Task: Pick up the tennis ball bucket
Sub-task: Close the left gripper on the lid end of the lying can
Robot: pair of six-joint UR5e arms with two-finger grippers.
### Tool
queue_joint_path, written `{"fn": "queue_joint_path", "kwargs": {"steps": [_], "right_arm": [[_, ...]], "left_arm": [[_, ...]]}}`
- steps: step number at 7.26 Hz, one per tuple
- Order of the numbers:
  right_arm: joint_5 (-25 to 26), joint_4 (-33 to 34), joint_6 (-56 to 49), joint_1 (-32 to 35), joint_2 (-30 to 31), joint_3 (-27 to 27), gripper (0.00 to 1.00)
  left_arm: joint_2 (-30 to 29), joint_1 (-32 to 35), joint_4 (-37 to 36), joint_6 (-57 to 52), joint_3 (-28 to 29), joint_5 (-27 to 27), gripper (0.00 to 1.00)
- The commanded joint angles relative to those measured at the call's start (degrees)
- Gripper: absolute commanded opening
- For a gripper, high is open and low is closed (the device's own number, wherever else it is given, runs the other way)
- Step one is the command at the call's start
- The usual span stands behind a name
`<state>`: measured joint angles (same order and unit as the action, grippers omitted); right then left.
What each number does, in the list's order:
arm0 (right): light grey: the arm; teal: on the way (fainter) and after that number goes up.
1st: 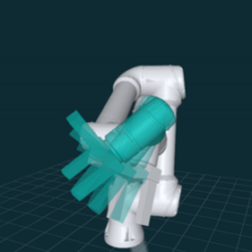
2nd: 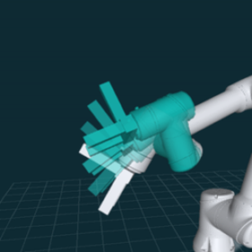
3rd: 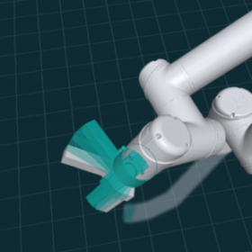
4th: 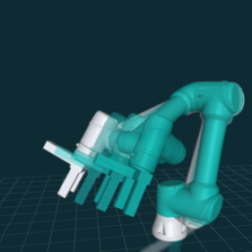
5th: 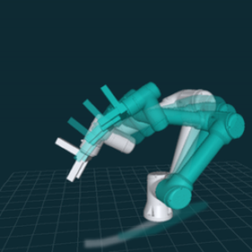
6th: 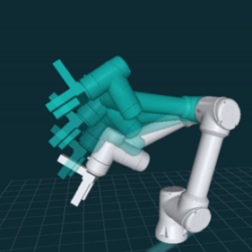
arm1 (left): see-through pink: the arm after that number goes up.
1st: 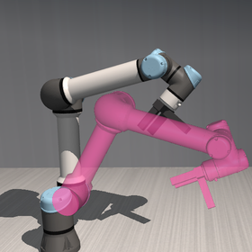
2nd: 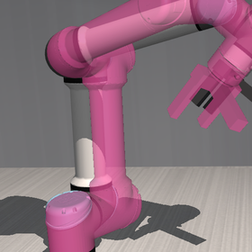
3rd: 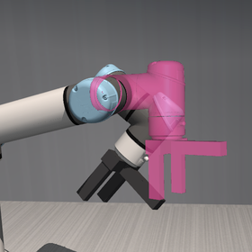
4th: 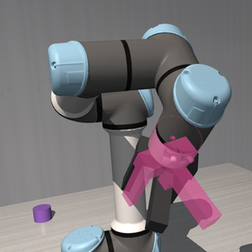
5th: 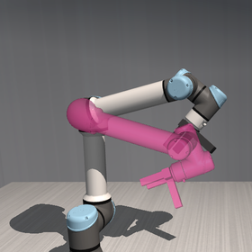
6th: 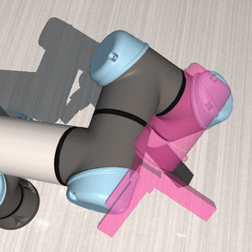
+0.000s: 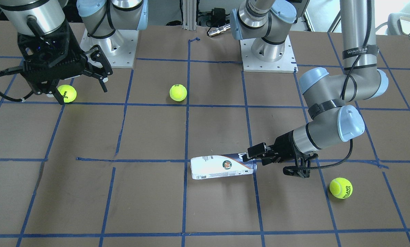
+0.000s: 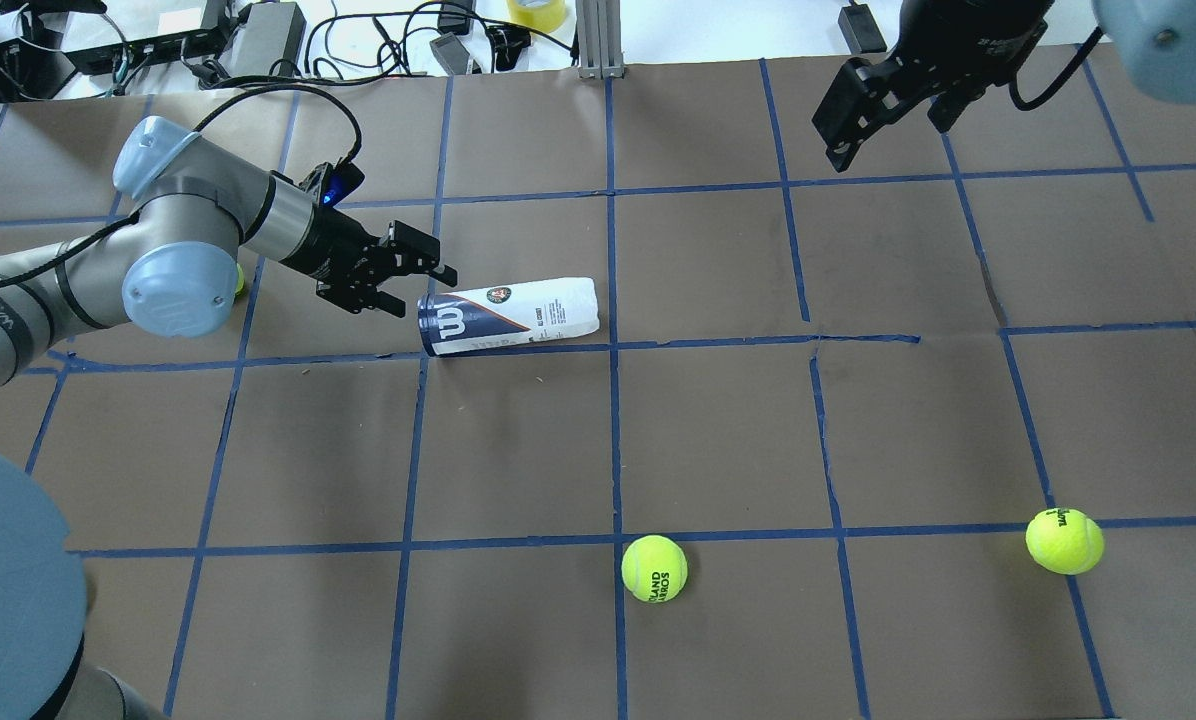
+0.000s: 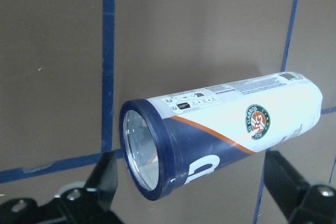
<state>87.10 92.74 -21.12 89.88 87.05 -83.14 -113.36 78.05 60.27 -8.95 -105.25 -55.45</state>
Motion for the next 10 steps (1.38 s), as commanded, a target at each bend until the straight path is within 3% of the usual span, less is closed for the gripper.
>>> {"fn": "queue_joint_path", "kwargs": {"steps": [1, 5, 8, 9, 10], "right_arm": [[0.0, 0.0, 0.1, -0.4, 0.2, -0.1, 1.00], [0.0, 0.0, 0.1, -0.4, 0.2, -0.2, 1.00], [0.0, -0.5, 0.1, -0.4, 0.2, -0.3, 1.00], [0.0, -0.4, 0.1, -0.4, 0.2, -0.3, 1.00], [0.0, -0.4, 0.1, -0.4, 0.2, -0.3, 1.00]], "left_arm": [[-1.1, 0.0, 0.1, 0.1, -0.6, 1.7, 1.00], [-2.1, 0.1, 0.4, 0.2, -0.7, 1.7, 1.00], [-2.1, 0.1, 0.9, 0.3, -0.5, 1.7, 0.94], [-2.1, 0.1, 0.9, 0.3, -0.4, 1.7, 0.69], [-2.1, 0.1, 1.0, 0.2, -0.4, 1.6, 0.55]]}}
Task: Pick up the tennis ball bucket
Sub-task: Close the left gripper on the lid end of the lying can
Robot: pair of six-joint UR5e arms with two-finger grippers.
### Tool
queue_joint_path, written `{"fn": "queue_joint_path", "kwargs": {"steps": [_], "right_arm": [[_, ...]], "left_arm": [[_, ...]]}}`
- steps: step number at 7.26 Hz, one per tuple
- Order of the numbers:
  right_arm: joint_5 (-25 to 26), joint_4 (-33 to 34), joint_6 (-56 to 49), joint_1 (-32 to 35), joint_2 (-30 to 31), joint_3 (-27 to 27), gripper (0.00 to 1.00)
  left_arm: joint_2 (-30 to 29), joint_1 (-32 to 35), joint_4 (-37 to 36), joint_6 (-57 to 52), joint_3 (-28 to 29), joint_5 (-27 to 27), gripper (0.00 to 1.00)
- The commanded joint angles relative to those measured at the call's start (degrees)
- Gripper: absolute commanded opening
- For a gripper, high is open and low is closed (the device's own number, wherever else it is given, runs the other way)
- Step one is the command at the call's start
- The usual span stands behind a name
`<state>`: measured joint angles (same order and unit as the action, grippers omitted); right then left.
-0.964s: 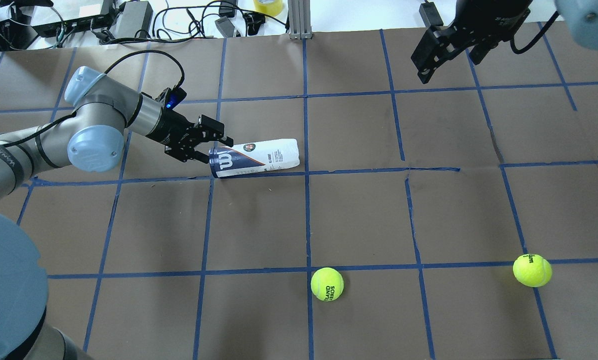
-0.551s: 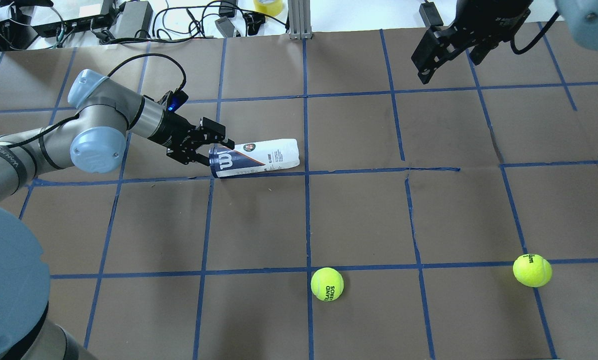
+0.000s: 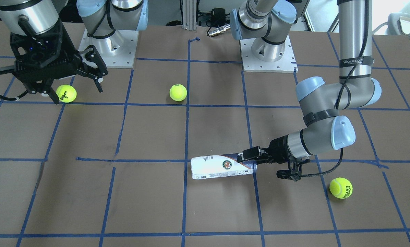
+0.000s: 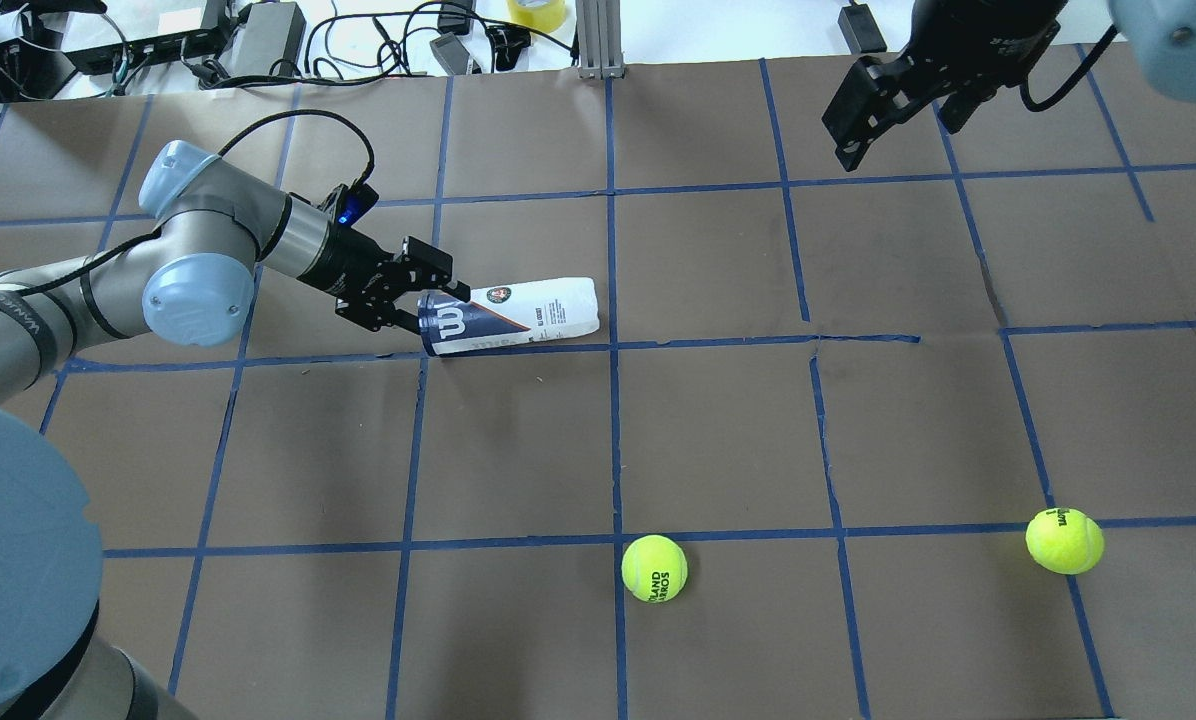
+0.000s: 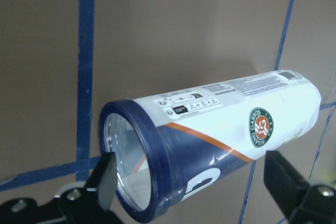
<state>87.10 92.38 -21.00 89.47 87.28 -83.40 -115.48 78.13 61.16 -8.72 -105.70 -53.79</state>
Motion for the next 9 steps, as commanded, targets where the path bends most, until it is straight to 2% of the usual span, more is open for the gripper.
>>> {"fn": "queue_joint_path", "kwargs": {"steps": [1, 2, 4, 7, 8, 9], "right_arm": [[0.0, 0.1, 0.0, 0.0, 0.0, 0.0, 1.00], [0.0, 0.1, 0.0, 0.0, 0.0, 0.0, 1.00], [0.0, 0.2, 0.0, 0.0, 0.0, 0.0, 1.00], [0.0, 0.0, -0.1, 0.0, 0.0, 0.0, 1.00], [0.0, 0.1, -0.1, 0.0, 0.0, 0.0, 1.00], [0.0, 0.1, -0.1, 0.0, 0.0, 0.0, 1.00]], "left_arm": [[0.0, 0.0, 0.4, -0.1, 0.1, -0.1, 0.25], [0.0, 0.0, 0.5, 0.0, 0.1, -0.1, 0.00], [0.2, 0.0, 0.5, 0.5, 0.9, -0.3, 0.00], [0.8, 3.1, 1.6, 11.4, 7.7, -0.9, 0.00], [0.9, 5.9, 1.6, 15.1, 10.7, -2.0, 0.00], [1.0, 8.7, 1.7, 16.4, 13.5, -7.5, 0.00]]}}
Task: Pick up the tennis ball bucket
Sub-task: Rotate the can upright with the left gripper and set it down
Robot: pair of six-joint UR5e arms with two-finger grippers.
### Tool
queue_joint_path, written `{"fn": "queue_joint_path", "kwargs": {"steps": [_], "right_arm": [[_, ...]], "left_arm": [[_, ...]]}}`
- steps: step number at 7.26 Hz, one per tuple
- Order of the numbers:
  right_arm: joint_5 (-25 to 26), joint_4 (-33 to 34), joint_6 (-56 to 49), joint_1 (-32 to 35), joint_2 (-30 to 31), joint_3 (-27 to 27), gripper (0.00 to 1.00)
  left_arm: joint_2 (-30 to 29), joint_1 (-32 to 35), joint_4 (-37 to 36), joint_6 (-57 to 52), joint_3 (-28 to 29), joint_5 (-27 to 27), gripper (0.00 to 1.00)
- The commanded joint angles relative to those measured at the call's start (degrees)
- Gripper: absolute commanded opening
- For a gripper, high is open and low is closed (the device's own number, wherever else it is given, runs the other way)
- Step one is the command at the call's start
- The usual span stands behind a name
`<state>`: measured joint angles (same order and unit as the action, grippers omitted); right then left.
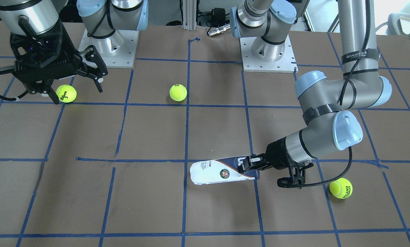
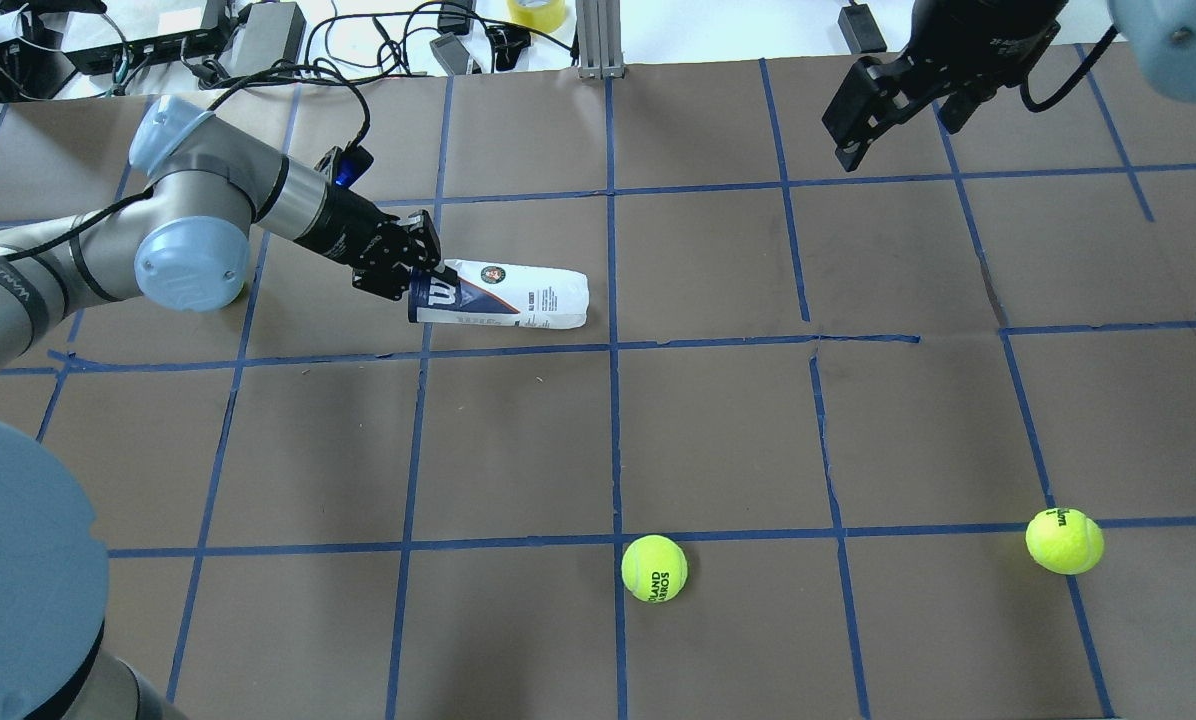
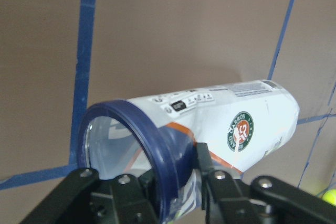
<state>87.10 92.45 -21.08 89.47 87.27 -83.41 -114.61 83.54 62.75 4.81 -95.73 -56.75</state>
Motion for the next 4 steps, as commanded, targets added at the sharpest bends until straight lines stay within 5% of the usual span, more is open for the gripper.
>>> {"fn": "queue_joint_path", "kwargs": {"steps": [1, 4], "right_arm": [[0.0, 0.0, 0.0, 0.0, 0.0, 0.0, 1.00], [0.0, 0.2, 0.0, 0.0, 0.0, -0.1, 1.00]], "left_arm": [[0.3, 6.8, -0.1, 2.8, 5.4, -12.9, 0.00], [1.6, 11.5, 0.3, 2.7, 10.3, -24.5, 0.00]]}}
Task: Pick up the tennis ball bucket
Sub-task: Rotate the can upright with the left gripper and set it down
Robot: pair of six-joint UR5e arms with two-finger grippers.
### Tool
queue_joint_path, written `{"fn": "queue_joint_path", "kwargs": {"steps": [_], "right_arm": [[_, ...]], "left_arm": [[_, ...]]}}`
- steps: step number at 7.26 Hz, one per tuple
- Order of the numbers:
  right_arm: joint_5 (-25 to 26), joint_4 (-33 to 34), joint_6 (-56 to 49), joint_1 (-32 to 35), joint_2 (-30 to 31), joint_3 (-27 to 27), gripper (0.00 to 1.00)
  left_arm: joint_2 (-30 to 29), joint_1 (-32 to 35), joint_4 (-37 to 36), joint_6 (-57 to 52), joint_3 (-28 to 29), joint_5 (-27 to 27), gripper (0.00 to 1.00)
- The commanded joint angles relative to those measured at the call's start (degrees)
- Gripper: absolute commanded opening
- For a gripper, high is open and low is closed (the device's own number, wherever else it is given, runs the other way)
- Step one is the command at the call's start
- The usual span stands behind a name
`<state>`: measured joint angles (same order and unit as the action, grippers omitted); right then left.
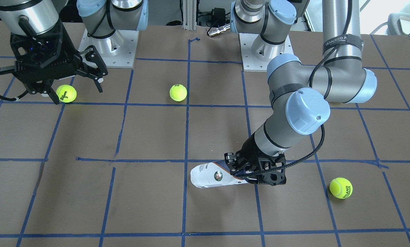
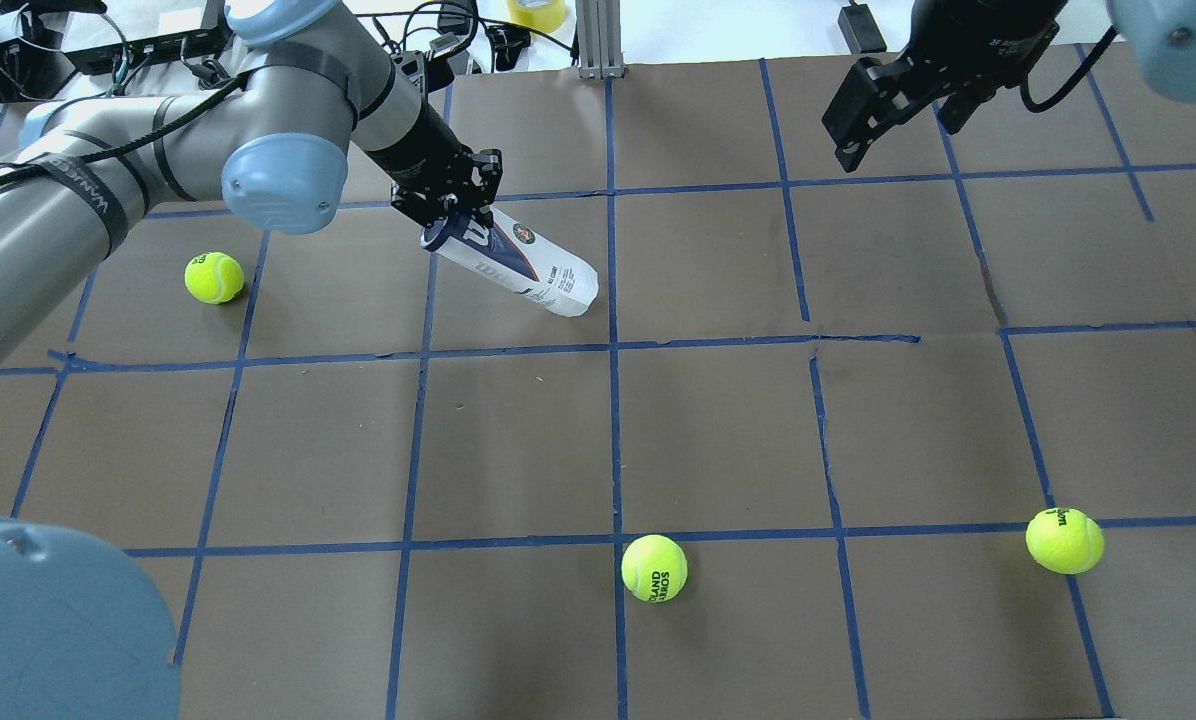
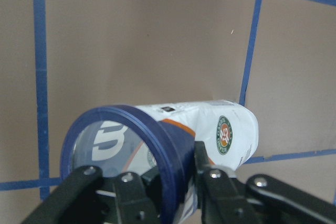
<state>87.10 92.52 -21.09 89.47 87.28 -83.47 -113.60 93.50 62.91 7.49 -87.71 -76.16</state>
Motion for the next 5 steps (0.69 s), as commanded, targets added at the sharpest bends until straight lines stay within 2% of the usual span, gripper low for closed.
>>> {"fn": "queue_joint_path", "kwargs": {"steps": [1, 2, 3, 5], "right_arm": [[0.0, -0.1, 0.0, 0.0, 0.0, 0.0, 1.00], [0.0, 0.1, 0.0, 0.0, 0.0, 0.0, 1.00], [0.0, -0.1, 0.0, 0.0, 0.0, 0.0, 1.00], [0.0, -0.1, -0.1, 0.0, 0.0, 0.0, 1.00]], "left_arm": [[0.4, 3.2, 1.7, -0.1, 4.5, -8.2, 0.00], [0.2, 4.7, 2.4, -0.7, 5.9, -11.8, 0.00], [0.0, 5.7, 2.4, -0.7, 7.0, -13.1, 0.00], [-1.0, 6.3, 0.1, -0.7, 7.6, -13.3, 0.00]]}}
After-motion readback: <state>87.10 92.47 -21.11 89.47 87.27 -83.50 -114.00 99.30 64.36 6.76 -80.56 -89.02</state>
